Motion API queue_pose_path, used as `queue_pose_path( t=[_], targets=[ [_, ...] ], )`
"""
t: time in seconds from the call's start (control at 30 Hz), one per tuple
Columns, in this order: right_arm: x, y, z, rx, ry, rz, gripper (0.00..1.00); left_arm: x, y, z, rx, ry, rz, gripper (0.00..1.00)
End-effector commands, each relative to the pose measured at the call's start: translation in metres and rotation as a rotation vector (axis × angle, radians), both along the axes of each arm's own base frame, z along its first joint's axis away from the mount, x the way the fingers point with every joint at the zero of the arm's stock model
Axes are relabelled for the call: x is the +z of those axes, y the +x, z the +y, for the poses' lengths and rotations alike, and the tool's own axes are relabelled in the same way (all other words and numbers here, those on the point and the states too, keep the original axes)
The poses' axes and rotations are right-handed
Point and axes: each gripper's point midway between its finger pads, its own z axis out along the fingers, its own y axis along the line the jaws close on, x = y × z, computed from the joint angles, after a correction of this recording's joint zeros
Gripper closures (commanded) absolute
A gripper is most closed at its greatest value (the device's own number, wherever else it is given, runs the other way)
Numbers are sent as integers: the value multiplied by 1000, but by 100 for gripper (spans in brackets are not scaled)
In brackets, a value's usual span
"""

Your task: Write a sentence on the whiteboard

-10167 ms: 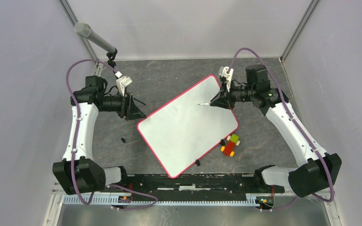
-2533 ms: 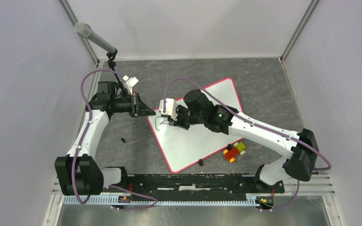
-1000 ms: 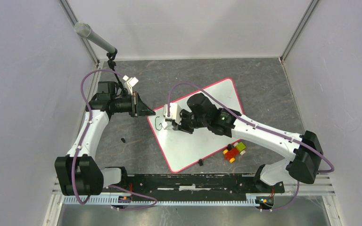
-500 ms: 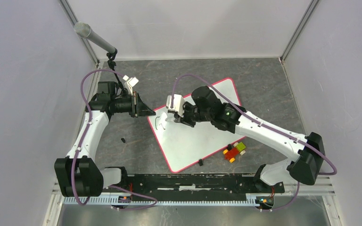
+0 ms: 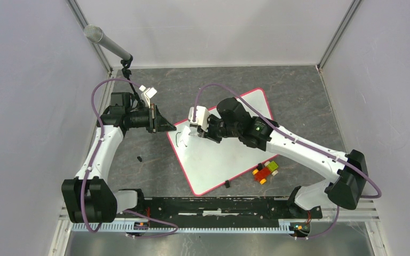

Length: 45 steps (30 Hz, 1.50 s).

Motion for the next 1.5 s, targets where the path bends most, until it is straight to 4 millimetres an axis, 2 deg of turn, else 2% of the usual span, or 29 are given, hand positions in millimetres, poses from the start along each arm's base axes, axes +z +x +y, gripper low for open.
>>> queue_pose_path(
  t=[0.0, 0.33, 0.67, 1.07, 1.23, 1.47],
  targets=[
    [13, 6, 8, -4, 37, -23, 100, 5, -2, 0, -8, 4, -35, 98],
    [-5, -7, 9, 48, 6, 14, 100, 4, -1, 0, -8, 5, -34, 98],
    [-24, -18, -5, 70, -58, 21, 100, 5, -2, 0, -7, 5, -36, 98],
    [-16, 7, -28, -36, -89, -39, 100, 5, -3, 0, -7, 5, -36, 98],
    [-2, 15, -23, -54, -52, -61, 100, 4, -2, 0, -7, 4, -33, 98],
    [6, 19, -12, -48, -21, -55, 100, 4, -3, 0, -7, 5, -35, 98]
  ],
)
